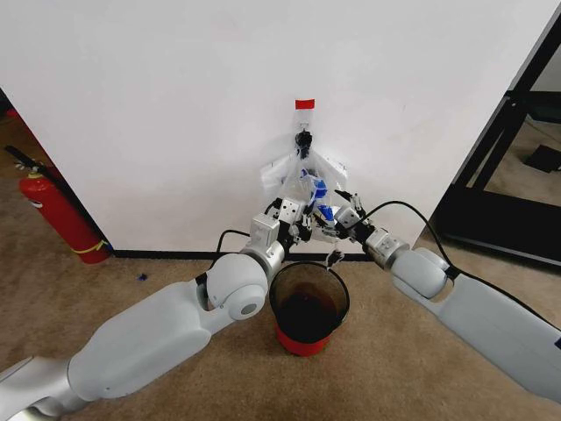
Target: Pick up the garbage bag from the wall and place it over the trash bin.
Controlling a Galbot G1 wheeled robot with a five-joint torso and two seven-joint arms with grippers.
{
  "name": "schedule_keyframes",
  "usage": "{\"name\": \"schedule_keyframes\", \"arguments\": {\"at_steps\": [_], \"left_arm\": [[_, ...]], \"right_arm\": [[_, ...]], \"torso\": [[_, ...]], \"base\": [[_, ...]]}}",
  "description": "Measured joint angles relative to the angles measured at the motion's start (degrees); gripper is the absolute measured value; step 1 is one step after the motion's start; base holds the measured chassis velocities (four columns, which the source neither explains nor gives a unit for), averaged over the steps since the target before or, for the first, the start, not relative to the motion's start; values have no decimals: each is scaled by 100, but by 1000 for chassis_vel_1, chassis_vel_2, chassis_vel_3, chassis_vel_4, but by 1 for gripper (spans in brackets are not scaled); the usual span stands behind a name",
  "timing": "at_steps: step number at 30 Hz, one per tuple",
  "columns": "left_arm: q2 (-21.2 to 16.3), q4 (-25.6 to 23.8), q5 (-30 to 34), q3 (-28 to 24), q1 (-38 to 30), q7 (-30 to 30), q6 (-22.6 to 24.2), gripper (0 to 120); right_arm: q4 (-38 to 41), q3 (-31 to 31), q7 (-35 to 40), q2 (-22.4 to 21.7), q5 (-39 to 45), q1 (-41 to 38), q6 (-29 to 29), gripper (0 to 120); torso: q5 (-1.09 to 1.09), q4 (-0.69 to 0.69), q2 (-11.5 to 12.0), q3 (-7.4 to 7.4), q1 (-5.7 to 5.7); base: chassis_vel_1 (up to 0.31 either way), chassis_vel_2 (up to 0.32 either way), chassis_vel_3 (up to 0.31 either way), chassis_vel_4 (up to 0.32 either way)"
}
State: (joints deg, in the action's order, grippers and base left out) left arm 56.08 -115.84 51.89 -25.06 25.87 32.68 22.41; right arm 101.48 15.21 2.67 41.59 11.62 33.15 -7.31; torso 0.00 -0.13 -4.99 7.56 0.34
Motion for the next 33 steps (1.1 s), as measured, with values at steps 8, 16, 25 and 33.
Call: {"name": "schedule_keyframes", "arguments": {"at_steps": [8,16,25,33], "left_arm": [[0,-11,6,-19,14,5,14,0],[39,-18,10,-24,7,39,19,0],[16,-47,13,-6,37,57,19,0],[42,-67,-184,300,440,22,-113,0]], "right_arm": [[71,-133,-34,-62,-167,220,22,37],[117,-177,-33,-84,-174,278,-80,7],[247,-531,78,-101,-171,619,-85,0],[829,-1709,903,421,1118,2132,-32,0]], "torso": [[0,-1,0,0,0],[0,0,0,0,0],[-1,1,0,0,0],[1,-2,0,0,-1]], "base": [[0,0,0,0],[0,0,0,0],[0,0,0,0],[0,0,0,0]]}}
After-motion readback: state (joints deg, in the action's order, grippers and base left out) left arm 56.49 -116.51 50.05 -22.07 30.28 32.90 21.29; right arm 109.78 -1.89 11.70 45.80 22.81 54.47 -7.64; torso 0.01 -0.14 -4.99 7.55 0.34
